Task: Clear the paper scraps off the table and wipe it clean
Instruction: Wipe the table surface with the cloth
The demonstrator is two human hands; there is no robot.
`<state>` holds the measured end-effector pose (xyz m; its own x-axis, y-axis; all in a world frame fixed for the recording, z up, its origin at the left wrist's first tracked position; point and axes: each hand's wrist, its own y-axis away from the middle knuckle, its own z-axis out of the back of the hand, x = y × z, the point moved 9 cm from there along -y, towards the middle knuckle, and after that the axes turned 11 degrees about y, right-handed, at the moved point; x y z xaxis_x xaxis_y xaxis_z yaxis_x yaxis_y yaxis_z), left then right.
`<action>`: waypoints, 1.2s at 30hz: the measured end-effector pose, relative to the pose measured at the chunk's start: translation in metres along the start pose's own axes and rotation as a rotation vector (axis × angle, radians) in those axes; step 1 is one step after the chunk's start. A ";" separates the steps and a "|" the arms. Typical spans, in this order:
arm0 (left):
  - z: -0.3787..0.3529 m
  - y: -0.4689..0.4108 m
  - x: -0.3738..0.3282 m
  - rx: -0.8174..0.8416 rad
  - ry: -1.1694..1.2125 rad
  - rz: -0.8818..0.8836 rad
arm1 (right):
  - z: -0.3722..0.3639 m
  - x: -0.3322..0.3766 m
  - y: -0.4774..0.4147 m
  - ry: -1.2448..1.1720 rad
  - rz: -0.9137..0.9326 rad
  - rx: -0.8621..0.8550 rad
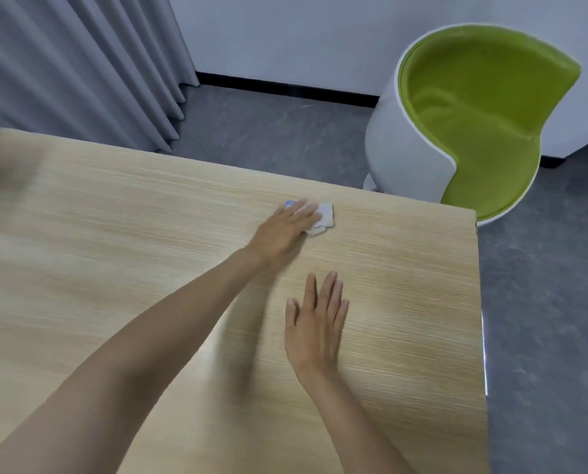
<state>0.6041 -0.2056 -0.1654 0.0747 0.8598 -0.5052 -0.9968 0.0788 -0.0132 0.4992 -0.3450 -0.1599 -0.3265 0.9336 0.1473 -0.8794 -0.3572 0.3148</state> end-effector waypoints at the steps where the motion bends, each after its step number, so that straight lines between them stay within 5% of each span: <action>1: 0.012 0.002 0.025 -0.010 -0.029 0.026 | -0.003 0.001 0.004 -0.005 -0.018 -0.012; 5: 0.092 0.037 0.136 -0.379 -0.102 0.652 | -0.008 -0.004 0.005 -0.030 -0.145 0.001; 7: 0.101 0.041 0.132 -0.495 -0.059 0.805 | -0.005 -0.003 0.005 -0.021 -0.193 -0.022; 8: 0.093 0.033 0.117 -0.466 -0.028 0.749 | -0.007 0.000 0.006 -0.018 -0.216 -0.020; 11: 0.046 0.006 0.042 -0.111 0.043 0.153 | -0.011 0.016 0.020 -0.024 -0.274 -0.023; 13: 0.050 0.020 0.037 0.000 0.049 -0.092 | -0.012 0.026 0.028 -0.039 -0.302 -0.037; 19: 0.106 0.038 0.131 -0.292 0.017 0.422 | -0.024 0.032 0.037 -0.009 -0.393 -0.012; 21: 0.084 0.035 0.085 -0.208 0.104 0.223 | -0.024 0.035 0.038 -0.019 -0.422 -0.030; 25: 0.022 0.084 -0.002 0.199 0.092 -0.518 | -0.024 0.032 0.038 0.041 -0.411 -0.088; 27: 0.038 0.074 0.036 0.168 0.032 -0.413 | -0.027 0.031 0.039 0.046 -0.390 -0.096; 30: 0.080 0.051 0.104 -0.061 0.040 0.004 | -0.030 0.033 0.037 0.044 -0.373 -0.093; 32: 0.079 0.053 0.093 -0.159 0.073 0.157 | -0.029 0.032 0.036 0.058 -0.388 -0.120; 34: 0.050 0.068 0.047 -0.099 0.150 0.058 | -0.029 0.031 0.038 0.078 -0.392 -0.152; 36: 0.015 0.101 -0.009 0.101 0.161 -0.304 | -0.030 0.028 0.038 0.095 -0.377 -0.165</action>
<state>0.5028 -0.1978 -0.1492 0.3543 0.6992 -0.6209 -0.9211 0.3754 -0.1030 0.4465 -0.3318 -0.1718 0.0051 0.9992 -0.0388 -0.9845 0.0118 0.1749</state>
